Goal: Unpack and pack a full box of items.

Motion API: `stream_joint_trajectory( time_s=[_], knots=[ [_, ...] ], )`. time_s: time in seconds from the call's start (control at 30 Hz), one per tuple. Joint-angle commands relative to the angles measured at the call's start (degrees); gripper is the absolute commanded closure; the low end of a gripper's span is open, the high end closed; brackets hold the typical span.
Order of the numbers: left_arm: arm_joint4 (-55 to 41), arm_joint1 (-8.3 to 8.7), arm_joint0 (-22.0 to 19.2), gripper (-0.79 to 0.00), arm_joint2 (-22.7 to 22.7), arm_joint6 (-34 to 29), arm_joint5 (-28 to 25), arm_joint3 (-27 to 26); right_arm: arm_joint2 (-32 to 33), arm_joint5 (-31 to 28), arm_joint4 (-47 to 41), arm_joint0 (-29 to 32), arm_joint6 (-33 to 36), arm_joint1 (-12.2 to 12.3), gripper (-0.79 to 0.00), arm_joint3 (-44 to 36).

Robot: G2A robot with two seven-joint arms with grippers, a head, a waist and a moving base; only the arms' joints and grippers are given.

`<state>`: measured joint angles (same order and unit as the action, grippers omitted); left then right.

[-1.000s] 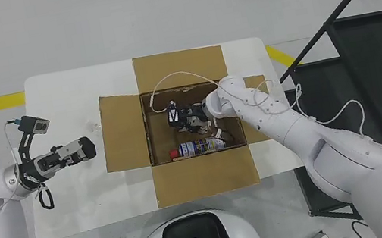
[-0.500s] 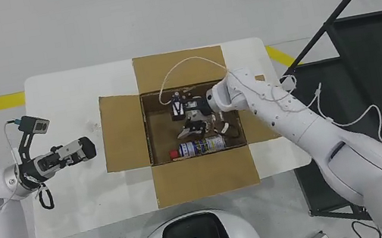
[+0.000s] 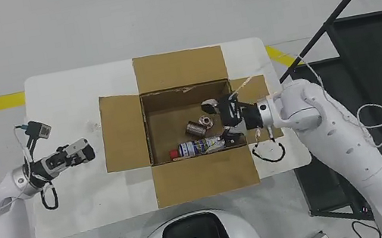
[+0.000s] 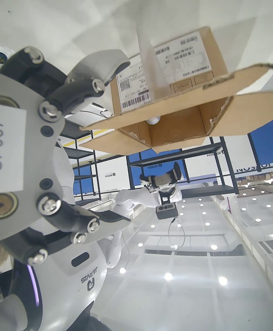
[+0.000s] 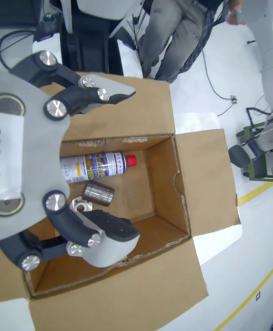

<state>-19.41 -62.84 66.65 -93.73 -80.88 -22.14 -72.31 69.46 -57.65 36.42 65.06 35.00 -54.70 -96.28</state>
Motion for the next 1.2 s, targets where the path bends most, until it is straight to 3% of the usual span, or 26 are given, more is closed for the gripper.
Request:
stream_joint_trajectory(
  time_s=[0.0, 0.1, 0.43, 0.77, 0.93, 1.17],
  knots=[
    [0.3, -0.10, -1.0, -0.785, 1.5, 0.6, -1.3, 2.0, 3.4, 2.0, -6.5, 3.5, 3.1, 1.1, -0.785, -1.1],
    [-0.7, -0.46, -2.9, -0.785, 4.5, 0.9, -2.2, 4.1, 5.9, 4.1, -12.7, 6.7, 6.5, 2.1, -0.785, -1.5],
    [-5.3, -1.67, -10.3, -0.785, 14.6, 1.2, -2.4, 8.2, 5.9, 4.1, -12.7, 6.7, 6.5, 2.1, -0.785, -1.5],
    [-7.9, -2.29, -16.1, -0.785, 22.6, -0.7, -0.6, 2.7, 6.1, 5.4, -13.3, 7.2, 5.2, 2.1, -0.785, -1.2],
    [-8.0, -3.27, -19.3, -0.785, 28.1, -0.8, -0.5, 2.1, 11.2, 7.7, -19.7, 9.2, 1.6, 2.8, -0.785, 3.0],
    [-6.7, -5.73, -23.6, -0.785, 37.6, -0.3, -1.0, 6.1, 19.9, 11.6, -31.5, 13.4, 2.9, 4.3, -0.785, 11.5]
  ],
)
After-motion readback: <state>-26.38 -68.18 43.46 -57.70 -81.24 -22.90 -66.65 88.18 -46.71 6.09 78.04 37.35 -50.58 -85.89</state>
